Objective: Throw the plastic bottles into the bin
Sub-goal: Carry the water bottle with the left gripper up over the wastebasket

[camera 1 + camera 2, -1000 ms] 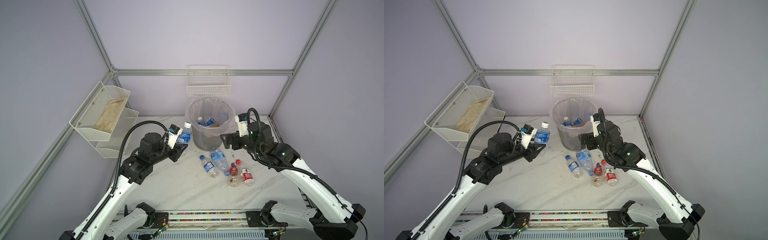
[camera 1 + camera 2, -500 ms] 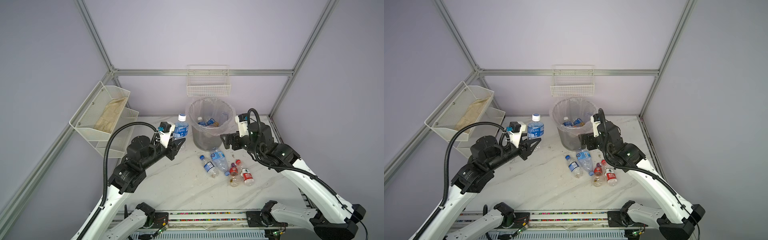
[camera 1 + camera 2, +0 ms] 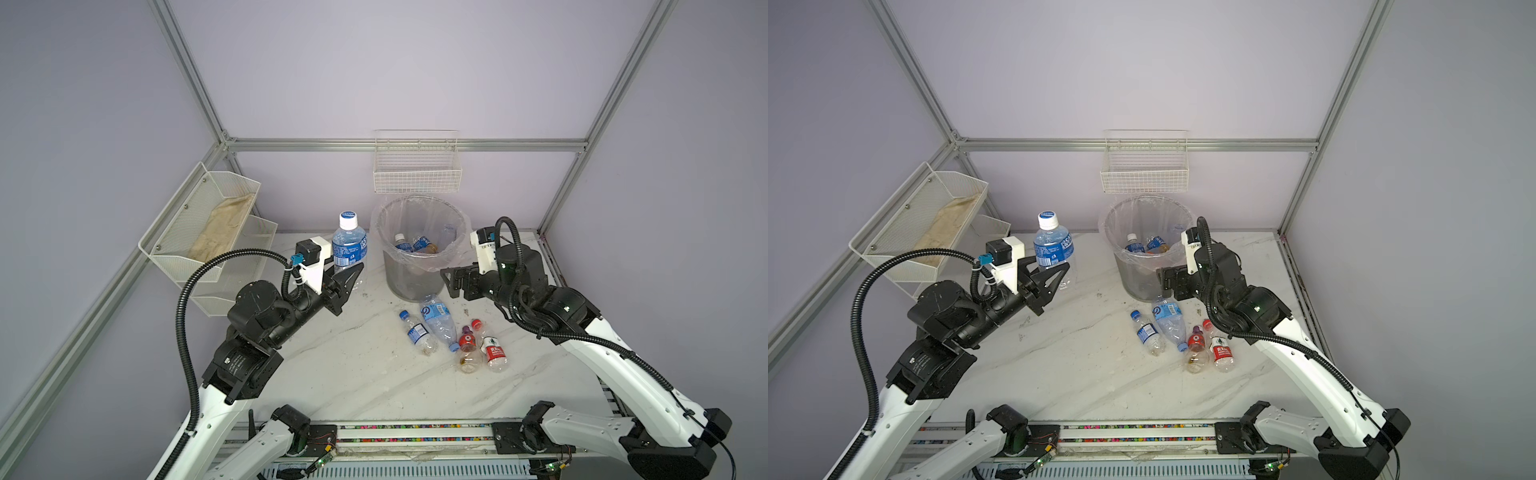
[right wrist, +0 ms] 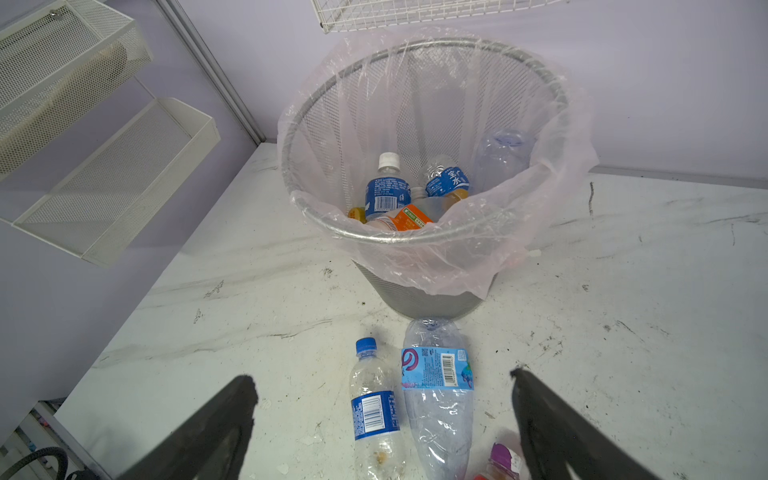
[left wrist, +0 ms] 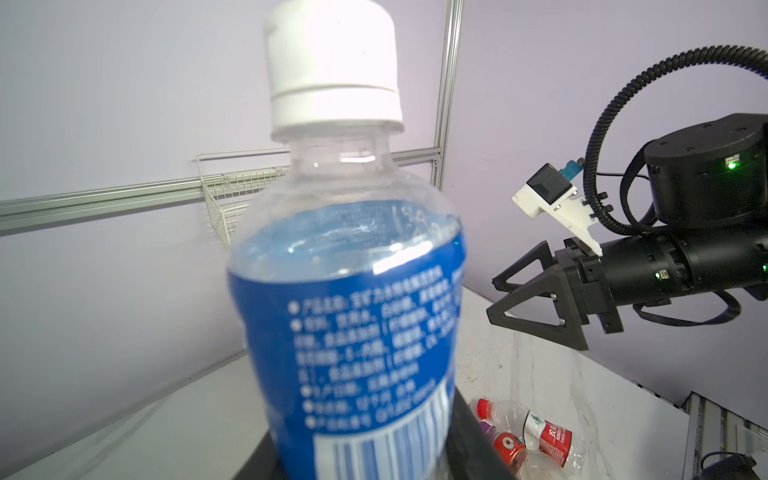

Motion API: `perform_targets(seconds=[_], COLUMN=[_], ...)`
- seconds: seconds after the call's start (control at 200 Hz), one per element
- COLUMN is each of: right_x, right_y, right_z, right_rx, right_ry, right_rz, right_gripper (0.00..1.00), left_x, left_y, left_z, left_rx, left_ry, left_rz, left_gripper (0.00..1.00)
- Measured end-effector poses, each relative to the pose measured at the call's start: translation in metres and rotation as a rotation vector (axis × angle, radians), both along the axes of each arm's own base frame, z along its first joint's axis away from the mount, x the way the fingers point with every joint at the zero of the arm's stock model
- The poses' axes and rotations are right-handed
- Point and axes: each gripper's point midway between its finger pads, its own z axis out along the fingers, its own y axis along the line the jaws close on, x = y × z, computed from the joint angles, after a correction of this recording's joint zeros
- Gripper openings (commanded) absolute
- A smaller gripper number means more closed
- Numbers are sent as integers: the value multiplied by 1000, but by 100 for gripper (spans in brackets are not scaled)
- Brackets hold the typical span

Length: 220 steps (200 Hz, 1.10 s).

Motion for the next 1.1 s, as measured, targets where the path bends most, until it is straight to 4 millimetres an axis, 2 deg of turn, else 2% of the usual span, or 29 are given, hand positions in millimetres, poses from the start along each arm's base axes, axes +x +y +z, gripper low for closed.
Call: perform_targets(seconds=[0.44, 0.85, 1.1], right_x=[-2, -5, -5], right_y=[-2, -6, -9], right_z=[0, 4, 4], right_rx=[9, 22, 22], right_ry=[-2, -10, -14], right_rz=[-8, -18, -29], right_gripper=[97, 97, 97], left_x=[5, 29, 36], left_y=[3, -10, -16], left_z=[31, 30, 51], left_rx=[-73, -99, -144], left_ry=[-105, -92, -134], left_rz=[26, 21, 7], left_gripper=[33, 33, 34])
